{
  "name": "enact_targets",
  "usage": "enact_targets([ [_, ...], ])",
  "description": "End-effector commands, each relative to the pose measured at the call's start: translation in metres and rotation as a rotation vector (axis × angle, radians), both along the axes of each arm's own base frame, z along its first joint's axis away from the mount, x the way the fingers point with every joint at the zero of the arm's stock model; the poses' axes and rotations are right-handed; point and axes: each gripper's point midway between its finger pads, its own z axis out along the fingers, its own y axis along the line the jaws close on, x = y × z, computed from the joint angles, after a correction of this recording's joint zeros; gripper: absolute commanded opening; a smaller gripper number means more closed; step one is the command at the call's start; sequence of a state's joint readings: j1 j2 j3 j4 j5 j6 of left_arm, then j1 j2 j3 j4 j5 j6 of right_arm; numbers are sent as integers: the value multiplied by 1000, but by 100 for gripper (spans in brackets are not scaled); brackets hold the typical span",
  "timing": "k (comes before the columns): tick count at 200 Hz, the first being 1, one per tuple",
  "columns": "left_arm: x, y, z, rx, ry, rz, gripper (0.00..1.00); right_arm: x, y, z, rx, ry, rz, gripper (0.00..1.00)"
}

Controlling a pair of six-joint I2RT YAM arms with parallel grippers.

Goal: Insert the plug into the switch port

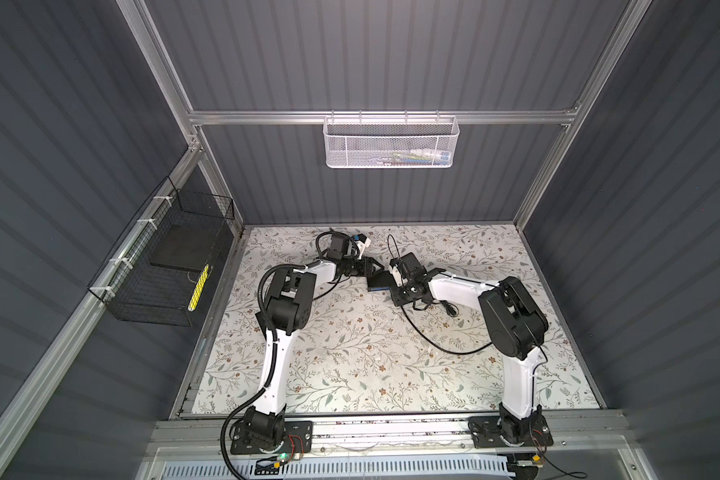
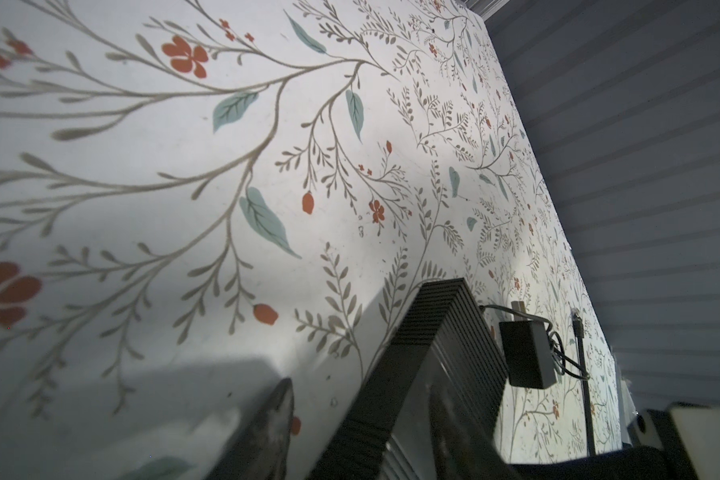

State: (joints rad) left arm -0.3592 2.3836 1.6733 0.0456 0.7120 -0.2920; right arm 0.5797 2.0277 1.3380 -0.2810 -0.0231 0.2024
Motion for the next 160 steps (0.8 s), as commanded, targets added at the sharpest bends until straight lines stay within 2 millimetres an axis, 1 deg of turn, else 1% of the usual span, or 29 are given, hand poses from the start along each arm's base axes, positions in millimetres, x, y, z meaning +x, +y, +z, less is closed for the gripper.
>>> enact_targets([
  [1,-20,1,-14,27,89,-11,52,5,-4,-5,-38,5,-25,0],
  [41,-18,3,-10,32,75,-10,52,3,-12,-10,-54,19,-36,0],
  [77,-11,1,-3,37,50,-18,52,6,-16,-5,-54,8,-45,0],
  [99,-8,-1,-2,30,42,-23,52,8,-13,-1,-32,4,-44,0],
  [109,-7,-3,-4,29,47,-23,51,9,-12,-1,-30,6,-43,0],
  [134,-3,-7,0,15,34,-31,51,10,-9,-4,-15,15,-45,0],
  [160,-2,-14,-4,9,39,-45,51,11,-7,-2,-6,14,-48,0],
])
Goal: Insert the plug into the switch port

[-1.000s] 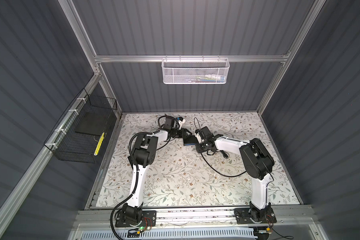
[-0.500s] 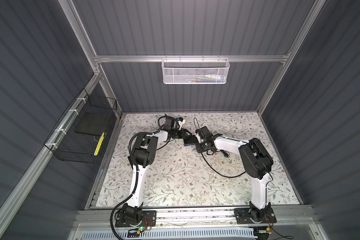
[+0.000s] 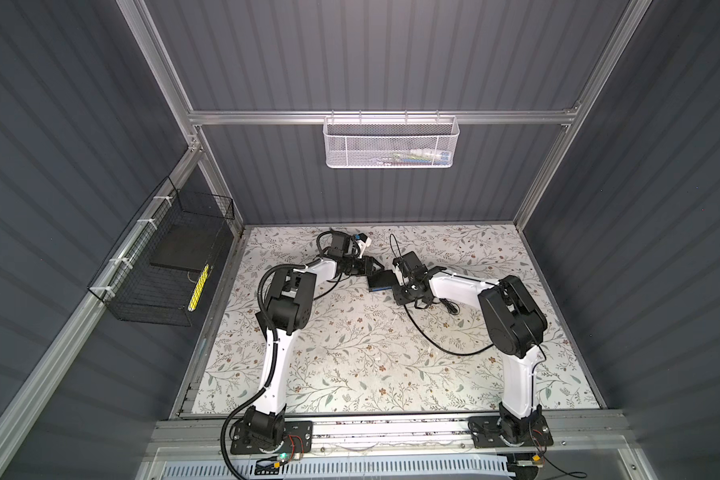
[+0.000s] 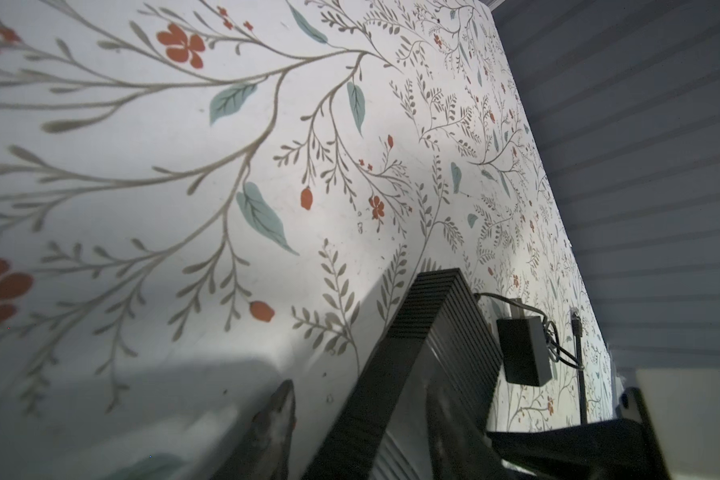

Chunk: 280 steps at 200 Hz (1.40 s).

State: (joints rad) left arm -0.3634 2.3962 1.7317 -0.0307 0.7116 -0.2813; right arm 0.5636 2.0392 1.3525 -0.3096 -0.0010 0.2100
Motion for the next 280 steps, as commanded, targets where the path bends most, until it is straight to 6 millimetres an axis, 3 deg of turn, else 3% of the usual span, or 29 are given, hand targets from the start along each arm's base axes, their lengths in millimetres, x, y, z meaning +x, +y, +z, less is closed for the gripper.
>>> enact_targets([
  [1,-4,-11,-8,-5,20,-37,51,7,4,3,22,-1,-16,0],
  [49,-3,-22,-8,-14,17,-56,51,9,5,3,20,-2,-19,0],
  [107,-3,-23,-8,-10,8,-65,50,7,-2,0,-6,4,-20,0],
  [156,11,-13,17,8,-56,-47,52,3,-20,5,-13,4,-19,0],
  [202,26,-12,36,26,-117,-62,53,6,-15,7,20,5,-11,0],
  [280,31,-23,16,-14,-84,-83,52,11,-11,6,28,10,-11,0],
])
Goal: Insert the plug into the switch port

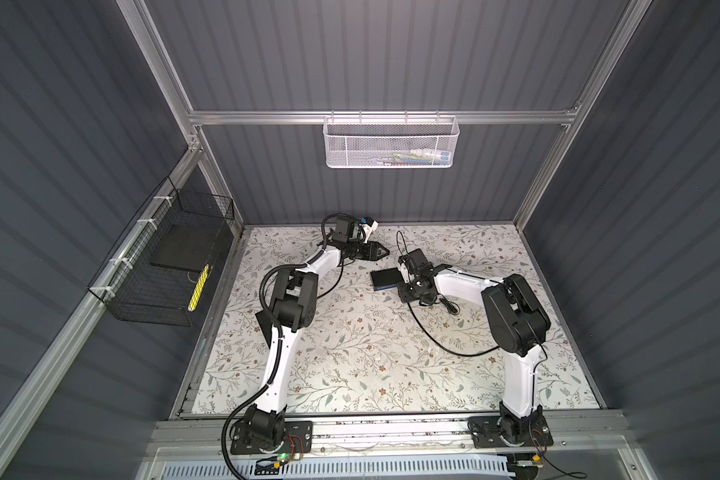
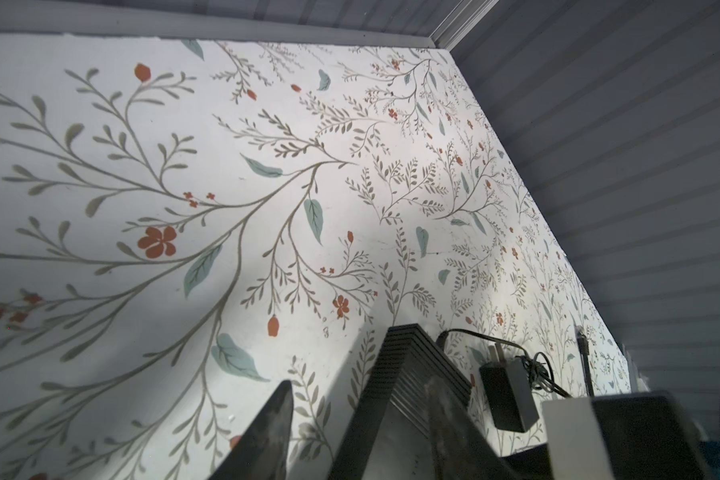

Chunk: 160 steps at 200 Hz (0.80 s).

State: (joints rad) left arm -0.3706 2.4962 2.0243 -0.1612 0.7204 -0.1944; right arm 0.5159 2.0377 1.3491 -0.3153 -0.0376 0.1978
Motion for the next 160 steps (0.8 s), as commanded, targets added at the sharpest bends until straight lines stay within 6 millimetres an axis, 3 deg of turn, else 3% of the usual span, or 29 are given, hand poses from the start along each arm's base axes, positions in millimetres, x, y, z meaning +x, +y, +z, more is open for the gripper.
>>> enact_targets([
  [1,-4,-4,-19,-6,46,-28,52,4,4,7,9,-11,8,0],
  [102,-11,-27,-33,-43,78,-91,51,10,5,6,-10,-2,6,0],
  [160,-10,-28,-33,-42,70,-91,51,2,-1,-1,-27,15,-4,0],
])
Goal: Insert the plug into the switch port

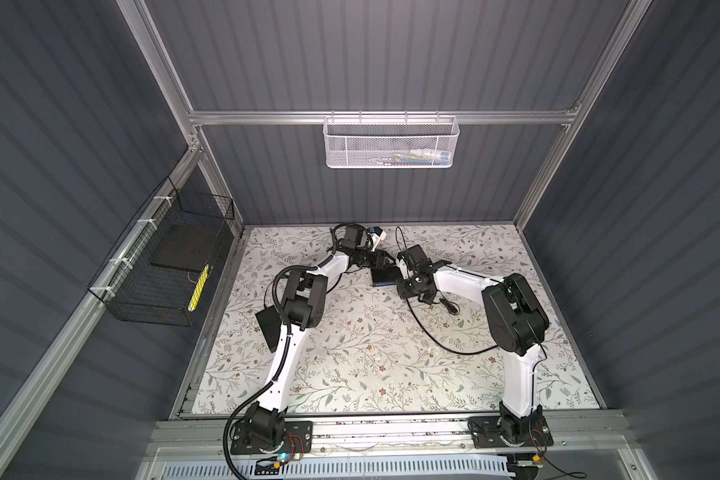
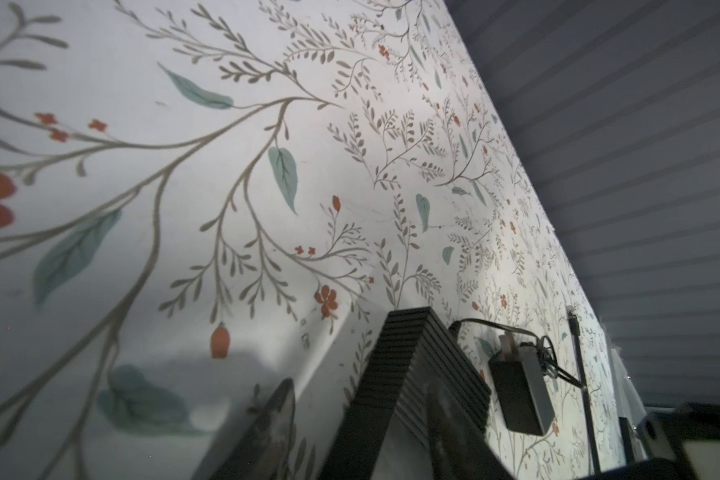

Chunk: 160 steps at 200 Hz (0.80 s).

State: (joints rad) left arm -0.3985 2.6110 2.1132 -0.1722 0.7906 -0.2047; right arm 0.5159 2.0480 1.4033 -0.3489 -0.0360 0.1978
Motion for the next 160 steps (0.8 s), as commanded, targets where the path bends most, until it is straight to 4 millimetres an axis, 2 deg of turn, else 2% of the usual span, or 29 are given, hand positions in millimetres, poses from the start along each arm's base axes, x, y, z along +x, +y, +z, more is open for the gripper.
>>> enact_targets([
  [1,0,-4,-2,-11,9,-16,51,-6,-5,-12,-30,25,-3,0],
  [31,-2,-3,-1,-12,12,-16,50,-3,-3,-9,-20,18,-5,0],
  [103,-5,-3,0,-13,10,-23,49,-11,-1,-19,-23,49,-1,0],
  [160,-7,-1,1,-8,2,-25,48,-9,-1,-19,-31,58,-6,0],
])
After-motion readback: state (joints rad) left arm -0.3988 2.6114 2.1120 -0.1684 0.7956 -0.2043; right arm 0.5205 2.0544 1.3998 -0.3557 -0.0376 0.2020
